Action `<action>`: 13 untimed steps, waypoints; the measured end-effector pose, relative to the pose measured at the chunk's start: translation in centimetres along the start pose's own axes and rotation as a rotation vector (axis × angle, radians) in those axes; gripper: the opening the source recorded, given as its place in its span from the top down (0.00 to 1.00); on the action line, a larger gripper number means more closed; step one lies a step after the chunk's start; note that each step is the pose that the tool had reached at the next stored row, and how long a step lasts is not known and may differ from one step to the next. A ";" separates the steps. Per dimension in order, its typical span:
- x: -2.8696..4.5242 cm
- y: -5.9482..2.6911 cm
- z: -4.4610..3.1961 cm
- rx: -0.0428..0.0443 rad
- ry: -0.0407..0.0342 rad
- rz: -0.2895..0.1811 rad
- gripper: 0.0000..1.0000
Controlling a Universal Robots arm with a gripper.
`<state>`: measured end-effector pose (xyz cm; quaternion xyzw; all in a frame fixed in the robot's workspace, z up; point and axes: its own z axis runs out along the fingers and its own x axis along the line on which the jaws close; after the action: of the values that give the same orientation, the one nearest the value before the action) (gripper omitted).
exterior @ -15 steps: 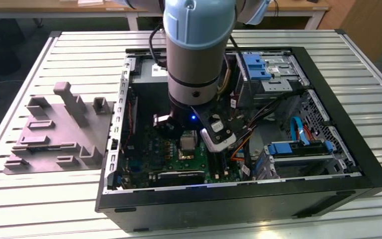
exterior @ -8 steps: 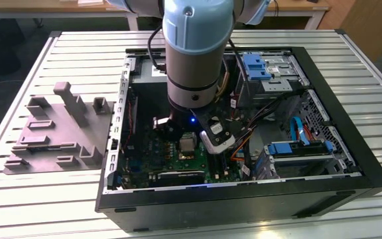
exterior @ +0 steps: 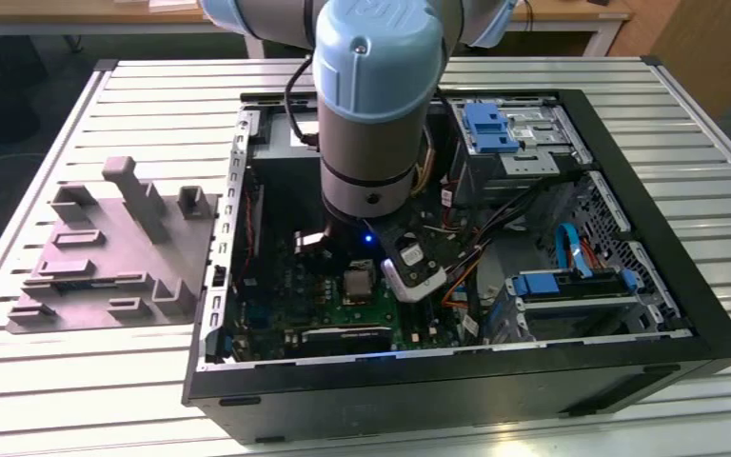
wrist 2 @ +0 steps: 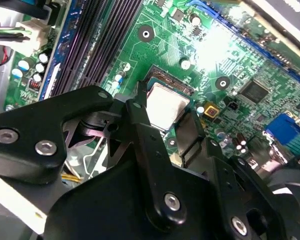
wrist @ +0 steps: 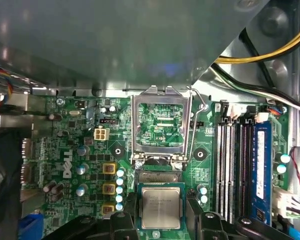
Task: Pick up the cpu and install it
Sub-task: 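Place the cpu into insertion slot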
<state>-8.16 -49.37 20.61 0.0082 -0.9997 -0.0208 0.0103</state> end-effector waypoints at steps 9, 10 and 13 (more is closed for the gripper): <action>0.08 -0.03 0.70 -0.0001 0.0007 0.000 0.53; 0.10 -0.03 0.77 -0.0001 0.0010 0.000 0.53; 0.14 -0.04 0.98 -0.0001 0.0023 0.000 0.53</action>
<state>-8.33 -49.37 19.63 0.0081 -0.9997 -0.0209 0.0115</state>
